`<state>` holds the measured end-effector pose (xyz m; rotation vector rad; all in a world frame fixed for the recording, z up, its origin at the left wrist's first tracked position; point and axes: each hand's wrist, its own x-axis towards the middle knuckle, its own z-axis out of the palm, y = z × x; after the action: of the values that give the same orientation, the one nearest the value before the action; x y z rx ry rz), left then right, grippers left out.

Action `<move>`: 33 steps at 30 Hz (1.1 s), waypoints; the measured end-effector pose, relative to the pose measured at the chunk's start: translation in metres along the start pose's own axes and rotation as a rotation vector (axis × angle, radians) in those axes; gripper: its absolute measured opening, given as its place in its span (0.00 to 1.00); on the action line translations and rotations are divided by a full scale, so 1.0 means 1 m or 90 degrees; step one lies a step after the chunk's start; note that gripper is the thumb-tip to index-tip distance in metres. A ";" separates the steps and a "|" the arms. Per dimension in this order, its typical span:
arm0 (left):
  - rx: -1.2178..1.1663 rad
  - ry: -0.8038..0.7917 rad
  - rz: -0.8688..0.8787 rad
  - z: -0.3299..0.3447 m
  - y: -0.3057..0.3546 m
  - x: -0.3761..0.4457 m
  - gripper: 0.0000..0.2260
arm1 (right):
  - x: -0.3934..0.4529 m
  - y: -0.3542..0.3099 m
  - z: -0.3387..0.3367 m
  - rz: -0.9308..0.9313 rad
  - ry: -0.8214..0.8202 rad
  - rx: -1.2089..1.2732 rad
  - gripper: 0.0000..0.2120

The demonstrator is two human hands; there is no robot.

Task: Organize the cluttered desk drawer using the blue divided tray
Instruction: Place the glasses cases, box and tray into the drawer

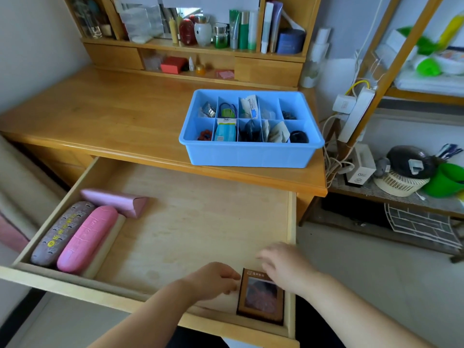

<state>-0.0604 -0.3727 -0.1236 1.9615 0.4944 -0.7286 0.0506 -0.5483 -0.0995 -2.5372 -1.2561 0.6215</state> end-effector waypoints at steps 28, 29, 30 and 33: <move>-0.097 0.676 0.094 -0.239 0.114 0.045 0.11 | 0.128 0.064 -0.199 0.369 0.443 0.404 0.16; -0.100 0.683 0.101 -0.235 0.111 0.040 0.11 | 0.121 0.059 -0.196 0.359 0.448 0.400 0.16; -0.102 0.687 0.108 -0.231 0.108 0.033 0.11 | 0.113 0.053 -0.192 0.353 0.452 0.398 0.16; -0.139 0.671 0.122 -0.214 0.089 0.007 0.11 | 0.084 0.035 -0.177 0.338 0.441 0.444 0.14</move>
<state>0.0599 -0.2246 0.0083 2.0199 0.9262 0.5327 0.2043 -0.5071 0.0205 -2.1366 -0.0863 0.1657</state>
